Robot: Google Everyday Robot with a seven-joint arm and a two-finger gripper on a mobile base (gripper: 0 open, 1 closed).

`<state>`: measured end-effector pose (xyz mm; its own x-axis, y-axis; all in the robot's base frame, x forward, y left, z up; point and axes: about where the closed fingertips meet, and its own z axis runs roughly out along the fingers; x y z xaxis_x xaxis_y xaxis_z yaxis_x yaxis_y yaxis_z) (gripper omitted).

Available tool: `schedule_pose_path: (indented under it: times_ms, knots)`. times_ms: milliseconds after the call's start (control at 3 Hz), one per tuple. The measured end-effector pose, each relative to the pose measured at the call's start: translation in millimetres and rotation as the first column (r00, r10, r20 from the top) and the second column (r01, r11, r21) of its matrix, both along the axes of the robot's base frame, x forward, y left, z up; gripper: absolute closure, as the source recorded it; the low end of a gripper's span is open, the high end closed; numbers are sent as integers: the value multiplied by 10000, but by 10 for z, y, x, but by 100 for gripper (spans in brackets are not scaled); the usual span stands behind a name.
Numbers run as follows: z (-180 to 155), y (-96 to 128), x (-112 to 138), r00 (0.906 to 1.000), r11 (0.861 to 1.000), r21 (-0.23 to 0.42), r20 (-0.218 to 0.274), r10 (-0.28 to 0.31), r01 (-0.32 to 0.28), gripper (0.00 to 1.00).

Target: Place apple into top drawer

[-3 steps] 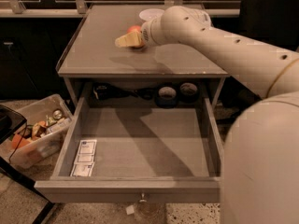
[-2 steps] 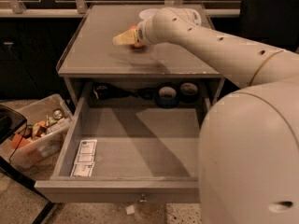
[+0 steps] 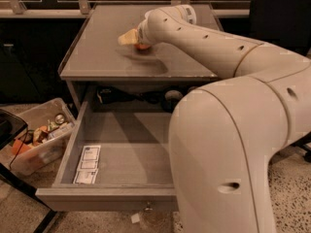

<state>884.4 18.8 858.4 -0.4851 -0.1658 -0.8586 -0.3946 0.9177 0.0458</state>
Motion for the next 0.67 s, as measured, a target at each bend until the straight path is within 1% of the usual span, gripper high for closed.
schedule_pose_path:
  times_ms: [333,667]
  knots:
    - [-22,34,71,9998,9998,-10,-123,-182,182,35]
    - [8,24,59,9994,9996,120,-219,-265,268,59]
